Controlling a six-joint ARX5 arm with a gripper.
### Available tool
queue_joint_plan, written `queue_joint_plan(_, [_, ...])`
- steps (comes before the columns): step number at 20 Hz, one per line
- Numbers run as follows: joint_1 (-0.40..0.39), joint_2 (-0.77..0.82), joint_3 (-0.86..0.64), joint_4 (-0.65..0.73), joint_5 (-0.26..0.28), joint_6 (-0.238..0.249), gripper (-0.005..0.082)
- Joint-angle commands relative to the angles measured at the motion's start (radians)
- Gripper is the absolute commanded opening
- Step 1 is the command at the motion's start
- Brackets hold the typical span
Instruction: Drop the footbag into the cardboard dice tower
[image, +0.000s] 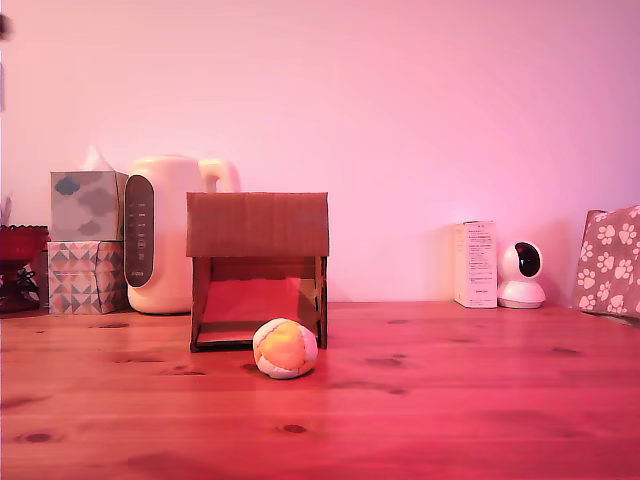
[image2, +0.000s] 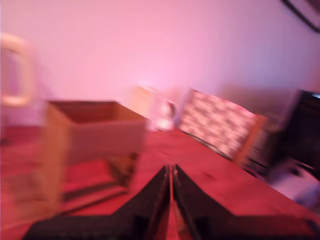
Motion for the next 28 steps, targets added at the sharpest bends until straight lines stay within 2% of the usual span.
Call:
queue_joint_plan(1, [-0.038, 0.060, -0.013, 0.055, 0.003, 0.023, -0.0019])
queue_joint_plan(3, [-0.104, 0.160, -0.013, 0.111, 0.001, 0.038, -0.0019])
queue_joint_plan(5, [-0.171, 0.275, -0.013, 0.176, -0.024, 0.056, -0.0019])
queue_joint_plan(7, [-0.234, 0.387, -0.013, 0.242, -0.090, 0.079, -0.0019])
queue_joint_plan(10, [-0.314, 0.549, -0.009, 0.335, -0.216, 0.087, -0.0019])
queue_joint_plan(11, [-0.332, 0.602, 0.000, 0.346, -0.241, 0.087, -0.0019])
queue_joint_plan(15, [-0.369, 0.800, 0.084, 0.367, -0.252, 0.101, 0.0004])
queue_joint_plan(16, [-0.375, 0.847, 0.114, 0.365, -0.252, 0.105, 0.0069])
queue_joint_plan(17, [-0.379, 0.885, 0.139, 0.366, -0.253, 0.105, 0.0187])
queue_joint_plan(19, [-0.380, 0.958, 0.190, 0.352, -0.266, 0.105, 0.0615])
queue_joint_plan(20, [-0.380, 0.987, 0.212, 0.345, -0.275, 0.105, 0.0767])
queue_joint_plan(21, [-0.380, 1.010, 0.232, 0.330, -0.285, 0.107, 0.0785])
queue_joint_plan(24, [-0.380, 1.055, 0.280, 0.313, -0.314, 0.175, 0.0778])
queue_joint_plan(28, [-0.380, 1.129, 0.330, 0.314, -0.339, 0.237, 0.0778])
